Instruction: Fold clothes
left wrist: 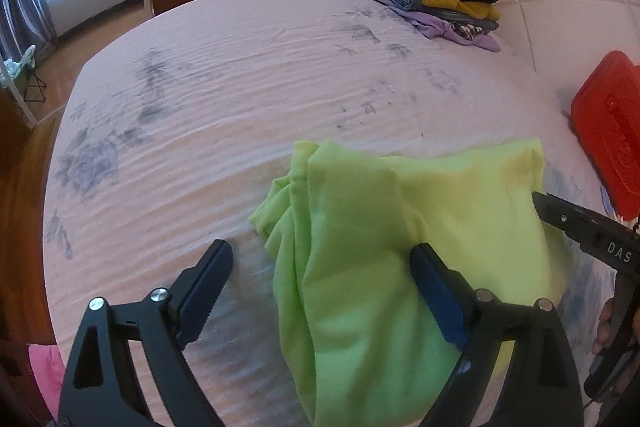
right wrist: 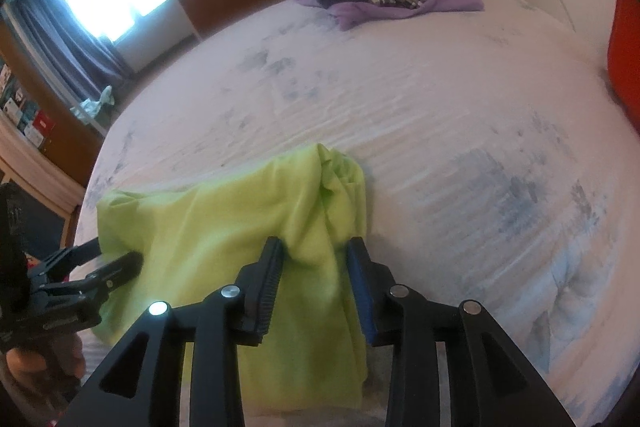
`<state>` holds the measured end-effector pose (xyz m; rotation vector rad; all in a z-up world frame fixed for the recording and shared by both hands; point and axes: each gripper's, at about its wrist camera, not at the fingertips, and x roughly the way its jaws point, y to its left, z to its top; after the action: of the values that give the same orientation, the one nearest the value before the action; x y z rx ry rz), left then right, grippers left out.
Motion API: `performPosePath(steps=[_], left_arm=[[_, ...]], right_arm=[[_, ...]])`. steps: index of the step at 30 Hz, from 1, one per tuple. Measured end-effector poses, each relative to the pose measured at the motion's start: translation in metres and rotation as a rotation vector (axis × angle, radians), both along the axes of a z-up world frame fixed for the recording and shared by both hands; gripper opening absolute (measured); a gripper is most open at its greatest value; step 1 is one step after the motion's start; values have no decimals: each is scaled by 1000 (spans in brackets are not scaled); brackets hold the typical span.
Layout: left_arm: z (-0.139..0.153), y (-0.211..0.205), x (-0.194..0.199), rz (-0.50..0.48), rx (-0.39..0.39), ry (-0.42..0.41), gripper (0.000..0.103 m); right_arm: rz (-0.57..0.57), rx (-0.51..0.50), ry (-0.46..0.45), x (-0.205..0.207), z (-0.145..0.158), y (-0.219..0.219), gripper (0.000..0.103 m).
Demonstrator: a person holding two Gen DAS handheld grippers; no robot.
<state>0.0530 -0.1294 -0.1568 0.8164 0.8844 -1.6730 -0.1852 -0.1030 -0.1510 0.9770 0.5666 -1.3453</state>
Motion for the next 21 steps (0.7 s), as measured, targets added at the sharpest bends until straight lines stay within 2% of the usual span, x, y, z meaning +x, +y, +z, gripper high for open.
performPosePath(steps=[4, 6, 13, 15, 17, 19, 21], left_arm=[[1, 1, 0, -5, -8, -1, 92], [1, 0, -1, -6, -10, -3, 92], [0, 1, -2, -22, -14, -8, 94], [0, 2, -2, -28, -14, -6, 95], [0, 3, -2, -27, -18, -8, 95], [0, 3, -3, -27, -20, -9, 95], [0, 3, -2, -26, -19, -10, 95]], right_arm=[[-24, -28, 30, -2, 4, 5, 34], [-20, 9, 2, -4, -1, 2, 34], [0, 12, 25, 7, -3, -2, 36], [6, 13, 32, 10, -4, -4, 45], [12, 13, 39, 13, -4, -5, 82], [18, 14, 45, 16, -5, -6, 95], [24, 15, 51, 19, -6, -7, 96]])
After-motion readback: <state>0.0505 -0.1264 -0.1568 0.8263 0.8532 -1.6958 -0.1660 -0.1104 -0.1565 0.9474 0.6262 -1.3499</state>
